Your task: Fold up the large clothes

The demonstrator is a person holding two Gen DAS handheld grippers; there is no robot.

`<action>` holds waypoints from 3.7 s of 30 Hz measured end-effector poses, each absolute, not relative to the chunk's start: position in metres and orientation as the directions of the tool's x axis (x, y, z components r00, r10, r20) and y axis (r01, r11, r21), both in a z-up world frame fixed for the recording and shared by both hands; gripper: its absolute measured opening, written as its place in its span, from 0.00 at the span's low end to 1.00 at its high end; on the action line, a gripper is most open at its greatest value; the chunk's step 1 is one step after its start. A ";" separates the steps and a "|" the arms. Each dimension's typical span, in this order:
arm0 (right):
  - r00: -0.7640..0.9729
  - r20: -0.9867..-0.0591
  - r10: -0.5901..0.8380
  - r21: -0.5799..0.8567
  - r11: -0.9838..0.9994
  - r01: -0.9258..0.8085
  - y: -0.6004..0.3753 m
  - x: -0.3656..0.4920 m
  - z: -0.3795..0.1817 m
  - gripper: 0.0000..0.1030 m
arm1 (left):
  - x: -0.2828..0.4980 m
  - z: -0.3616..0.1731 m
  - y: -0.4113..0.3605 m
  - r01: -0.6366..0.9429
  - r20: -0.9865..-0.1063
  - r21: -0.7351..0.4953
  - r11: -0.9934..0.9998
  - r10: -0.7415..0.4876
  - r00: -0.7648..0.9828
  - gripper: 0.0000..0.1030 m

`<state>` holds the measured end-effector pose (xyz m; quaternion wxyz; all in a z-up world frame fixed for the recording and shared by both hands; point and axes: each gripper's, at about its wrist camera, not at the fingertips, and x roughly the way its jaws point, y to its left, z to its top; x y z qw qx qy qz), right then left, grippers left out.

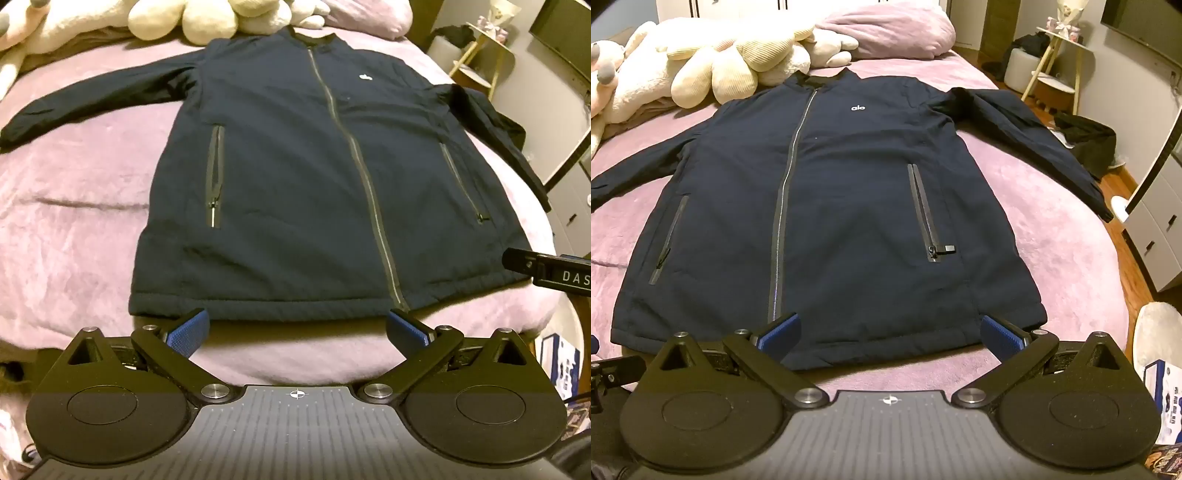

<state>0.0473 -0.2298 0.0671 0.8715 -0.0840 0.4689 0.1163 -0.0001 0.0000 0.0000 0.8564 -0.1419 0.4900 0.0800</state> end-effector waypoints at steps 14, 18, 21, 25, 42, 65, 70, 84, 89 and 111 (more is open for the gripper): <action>0.532 -0.838 0.121 -0.037 0.960 -0.277 -0.233 0.049 0.067 1.00 | -0.007 -0.004 -0.001 -0.271 -0.863 -0.172 0.947 -0.013 0.505 1.00; 0.532 -0.838 0.120 -0.038 0.960 -0.277 -0.231 0.048 0.066 1.00 | 0.001 -0.003 0.000 -0.273 -0.871 -0.175 0.946 -0.019 0.492 1.00; 0.532 -0.838 0.120 -0.039 0.960 -0.278 -0.230 0.048 0.066 1.00 | 0.000 -0.003 0.001 -0.273 -0.871 -0.177 0.945 -0.022 0.491 1.00; 0.530 -0.839 0.121 -0.038 0.960 -0.279 -0.230 0.050 0.064 1.00 | 0.000 -0.004 -0.001 -0.273 -0.871 -0.176 0.946 -0.021 0.491 1.00; 0.529 -0.840 0.122 -0.037 0.960 -0.279 -0.231 0.048 0.063 1.00 | -0.002 -0.006 -0.007 -0.274 -0.874 -0.180 0.945 -0.026 0.486 1.00; 0.520 -0.845 0.123 -0.034 0.959 -0.282 -0.227 0.050 0.061 1.00 | 0.001 -0.007 0.000 -0.276 -0.878 -0.194 0.941 -0.040 0.477 1.00; 0.520 -0.845 0.123 -0.034 0.959 -0.282 -0.227 0.050 0.061 1.00 | 0.002 -0.009 0.002 -0.277 -0.880 -0.199 0.940 -0.047 0.473 1.00; 0.509 -0.852 0.122 -0.028 0.960 -0.277 -0.229 0.051 0.057 1.00 | 0.003 -0.010 0.005 -0.281 -0.883 -0.209 0.937 -0.057 0.465 1.00; 0.508 -0.853 0.121 -0.028 0.961 -0.276 -0.229 0.052 0.056 1.00 | 0.003 -0.011 0.005 -0.282 -0.884 -0.210 0.936 -0.058 0.464 1.00; 0.495 -0.861 0.119 -0.020 0.964 -0.266 -0.230 0.053 0.052 1.00 | 0.006 -0.015 0.005 -0.276 -0.887 -0.222 0.935 -0.076 0.455 1.00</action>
